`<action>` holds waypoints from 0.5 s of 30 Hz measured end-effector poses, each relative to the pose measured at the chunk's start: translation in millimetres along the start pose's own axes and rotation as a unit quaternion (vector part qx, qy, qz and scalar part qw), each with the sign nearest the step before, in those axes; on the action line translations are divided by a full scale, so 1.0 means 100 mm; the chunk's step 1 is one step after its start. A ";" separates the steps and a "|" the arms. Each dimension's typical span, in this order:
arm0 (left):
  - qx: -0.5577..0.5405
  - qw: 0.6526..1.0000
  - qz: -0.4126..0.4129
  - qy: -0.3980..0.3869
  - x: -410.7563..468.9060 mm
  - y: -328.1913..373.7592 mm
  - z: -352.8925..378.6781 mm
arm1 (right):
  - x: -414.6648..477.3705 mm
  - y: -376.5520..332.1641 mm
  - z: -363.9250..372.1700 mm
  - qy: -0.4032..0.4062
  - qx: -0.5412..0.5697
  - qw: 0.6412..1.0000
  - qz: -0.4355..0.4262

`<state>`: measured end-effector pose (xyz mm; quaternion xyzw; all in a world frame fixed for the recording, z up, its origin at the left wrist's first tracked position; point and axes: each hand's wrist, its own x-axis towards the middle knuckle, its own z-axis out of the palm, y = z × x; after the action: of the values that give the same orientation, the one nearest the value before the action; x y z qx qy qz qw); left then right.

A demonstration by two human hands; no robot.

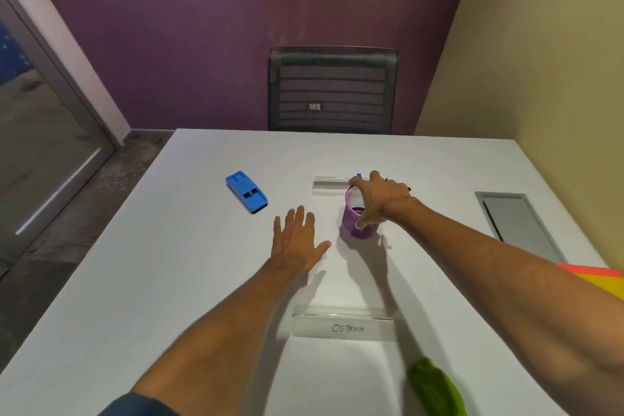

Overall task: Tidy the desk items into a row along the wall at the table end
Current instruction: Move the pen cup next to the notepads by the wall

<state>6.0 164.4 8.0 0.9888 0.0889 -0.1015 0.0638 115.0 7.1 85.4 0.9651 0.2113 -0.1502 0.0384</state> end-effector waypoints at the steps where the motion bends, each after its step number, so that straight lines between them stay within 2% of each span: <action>1: -0.001 1.000 0.007 0.001 0.00 0.16 0.00 | -0.06 0.17 0.00 0.000 0.002 1.000 0.005; 15: -0.033 0.996 0.083 -0.015 0.05 2.58 0.30 | -0.70 2.58 0.17 -0.007 0.004 0.997 0.073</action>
<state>54.0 -90.9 5.9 0.9885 0.0089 -0.1074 0.1057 158.3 -256.9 93.0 0.9770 0.1397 -0.1543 0.0467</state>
